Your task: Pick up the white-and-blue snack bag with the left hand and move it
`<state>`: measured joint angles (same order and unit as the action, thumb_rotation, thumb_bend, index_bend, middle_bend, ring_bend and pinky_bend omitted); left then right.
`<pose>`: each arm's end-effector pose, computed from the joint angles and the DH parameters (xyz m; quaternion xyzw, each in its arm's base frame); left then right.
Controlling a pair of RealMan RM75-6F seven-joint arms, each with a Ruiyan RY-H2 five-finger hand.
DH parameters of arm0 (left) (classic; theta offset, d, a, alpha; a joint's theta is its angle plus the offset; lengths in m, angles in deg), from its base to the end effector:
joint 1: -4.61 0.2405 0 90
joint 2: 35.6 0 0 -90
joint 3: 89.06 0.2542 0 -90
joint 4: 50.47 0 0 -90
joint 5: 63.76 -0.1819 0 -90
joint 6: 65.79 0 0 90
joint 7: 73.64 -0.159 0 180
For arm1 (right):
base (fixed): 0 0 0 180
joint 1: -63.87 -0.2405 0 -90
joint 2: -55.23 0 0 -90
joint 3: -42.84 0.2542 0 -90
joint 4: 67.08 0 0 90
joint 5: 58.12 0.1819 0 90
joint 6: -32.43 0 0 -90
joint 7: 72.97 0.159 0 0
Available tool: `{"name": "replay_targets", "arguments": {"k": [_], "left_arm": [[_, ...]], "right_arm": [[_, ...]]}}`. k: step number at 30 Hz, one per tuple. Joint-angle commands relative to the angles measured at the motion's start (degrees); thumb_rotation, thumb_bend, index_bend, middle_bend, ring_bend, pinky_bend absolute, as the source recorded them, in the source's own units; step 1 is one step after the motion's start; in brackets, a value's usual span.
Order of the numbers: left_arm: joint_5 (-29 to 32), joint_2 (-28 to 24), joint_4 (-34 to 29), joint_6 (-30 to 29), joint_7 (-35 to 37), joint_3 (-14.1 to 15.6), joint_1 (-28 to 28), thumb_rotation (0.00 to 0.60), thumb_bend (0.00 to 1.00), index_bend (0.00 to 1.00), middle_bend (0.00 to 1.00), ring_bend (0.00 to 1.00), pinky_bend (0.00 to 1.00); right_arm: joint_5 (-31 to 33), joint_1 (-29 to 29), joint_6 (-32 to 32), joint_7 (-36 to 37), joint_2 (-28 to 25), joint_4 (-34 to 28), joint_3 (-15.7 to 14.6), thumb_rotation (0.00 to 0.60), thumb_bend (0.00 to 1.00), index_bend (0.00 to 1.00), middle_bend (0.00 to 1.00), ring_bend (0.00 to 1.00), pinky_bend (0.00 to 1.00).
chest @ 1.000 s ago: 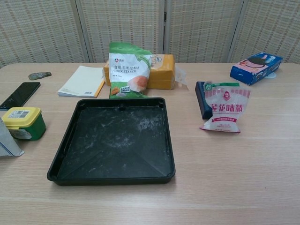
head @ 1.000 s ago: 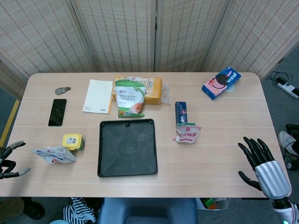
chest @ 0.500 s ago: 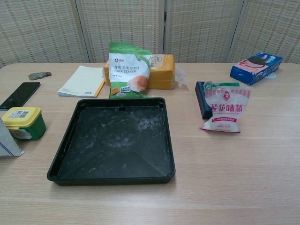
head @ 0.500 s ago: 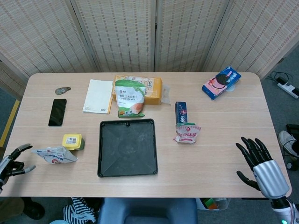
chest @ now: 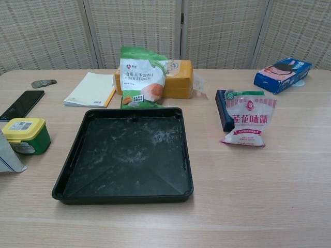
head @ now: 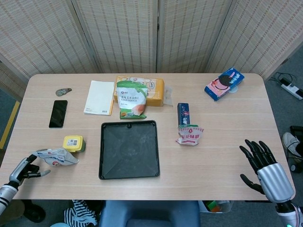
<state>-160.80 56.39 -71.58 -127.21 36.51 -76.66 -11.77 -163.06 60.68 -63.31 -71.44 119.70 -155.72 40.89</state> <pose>-0.4325 0.2438 0.0875 -0.3485 -0.7824 -0.4282 0.2880 -0.2617 -0.1619 0.1790 0.6644 -0.2944 0.4612 0.5090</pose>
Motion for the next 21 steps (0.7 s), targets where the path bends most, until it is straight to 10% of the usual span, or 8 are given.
{"name": "replay_targets", "arguments": {"k": [1, 21], "left_arm": [[-0.27, 0.62, -0.12, 1.21, 0.19, 0.42, -0.99, 0.600, 0.16, 0.20, 0.19, 1.00, 1.00], [-0.12, 2.24, -1.25, 1.98, -1.39, 0.84, -3.51, 0.600, 0.15, 0.30, 0.32, 1.00, 1.00]], "right_arm": [[0.14, -0.02, 0.08, 0.01, -0.03, 0.01, 0.03, 0.600, 0.26, 0.00, 0.00, 0.00, 0.00], [0.34, 0.27, -0.55, 0.62, -0.35, -0.14, 0.06, 0.600, 0.26, 0.00, 0.00, 0.00, 0.00]]}}
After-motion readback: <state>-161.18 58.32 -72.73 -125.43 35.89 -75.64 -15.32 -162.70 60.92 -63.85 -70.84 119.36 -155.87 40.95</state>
